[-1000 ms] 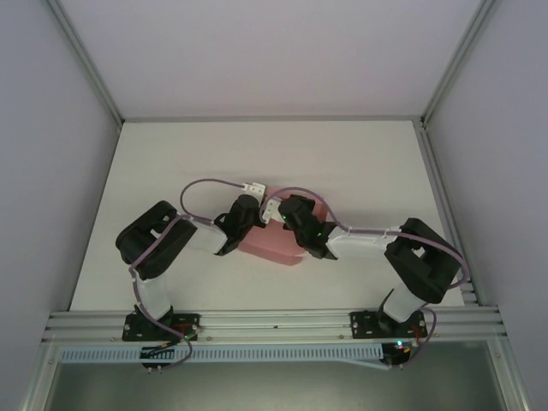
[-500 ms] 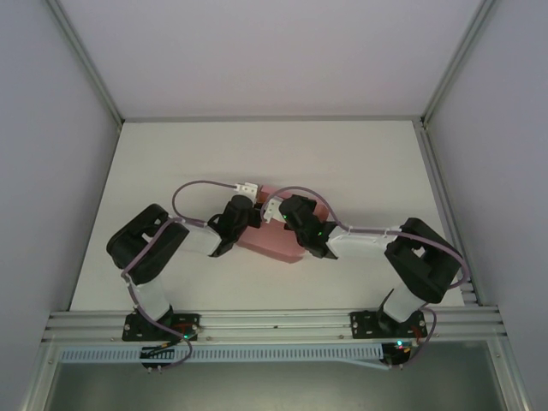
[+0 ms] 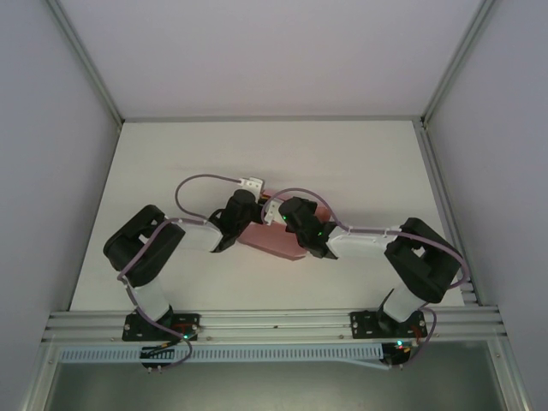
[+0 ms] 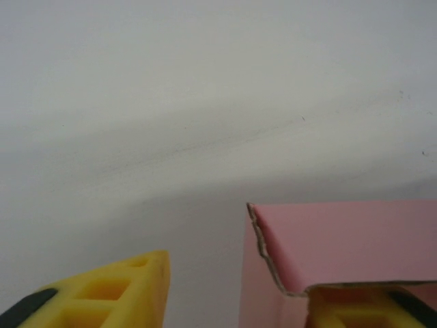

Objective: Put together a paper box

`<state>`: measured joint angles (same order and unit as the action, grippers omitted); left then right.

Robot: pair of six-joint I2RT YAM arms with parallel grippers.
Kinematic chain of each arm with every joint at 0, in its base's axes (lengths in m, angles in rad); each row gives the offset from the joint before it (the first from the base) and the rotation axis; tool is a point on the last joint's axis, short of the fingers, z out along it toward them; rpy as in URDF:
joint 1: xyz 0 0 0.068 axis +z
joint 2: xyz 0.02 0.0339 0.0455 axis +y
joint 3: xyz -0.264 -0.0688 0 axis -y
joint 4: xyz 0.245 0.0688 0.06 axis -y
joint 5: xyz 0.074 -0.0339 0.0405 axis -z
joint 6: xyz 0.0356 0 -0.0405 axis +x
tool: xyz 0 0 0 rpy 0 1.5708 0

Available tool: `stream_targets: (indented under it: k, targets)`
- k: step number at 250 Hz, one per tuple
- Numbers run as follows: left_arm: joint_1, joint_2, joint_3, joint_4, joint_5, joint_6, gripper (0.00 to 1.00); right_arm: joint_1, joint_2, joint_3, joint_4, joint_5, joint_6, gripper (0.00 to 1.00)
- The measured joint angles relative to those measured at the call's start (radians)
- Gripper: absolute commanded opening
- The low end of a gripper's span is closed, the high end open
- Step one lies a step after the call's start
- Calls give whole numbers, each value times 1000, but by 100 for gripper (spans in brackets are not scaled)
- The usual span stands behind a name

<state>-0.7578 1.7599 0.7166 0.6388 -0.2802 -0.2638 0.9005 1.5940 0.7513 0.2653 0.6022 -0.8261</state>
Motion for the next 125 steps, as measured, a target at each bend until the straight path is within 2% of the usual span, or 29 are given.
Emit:
stream_targets:
  k: [14, 27, 51, 73, 87, 113, 125]
  targets:
    - [-3, 0, 0, -2, 3, -1, 35, 0, -1, 0, -2, 0, 0, 0]
    - [-5, 0, 0, -3, 4, 1, 28, 0, -3, 0, -3, 0, 0, 0]
    - [-15, 0, 0, -3, 11, 2, 0, 0, -5, 0, -2, -4, -2, 0]
    - [-26, -2, -1, -3, 0, 14, 0, 1, -14, 1, -5, -5, -2, 0]
    - [-28, -3, -3, -3, -5, 15, 0, 1, -21, 1, -14, -9, 1, 14]
    - [-29, -11, -12, -4, -36, 14, 0, 1, -51, 2, -40, -16, 39, 55]
    - [-26, -20, -18, -8, -55, 13, 0, 0, -76, 2, -49, -19, 63, 66]
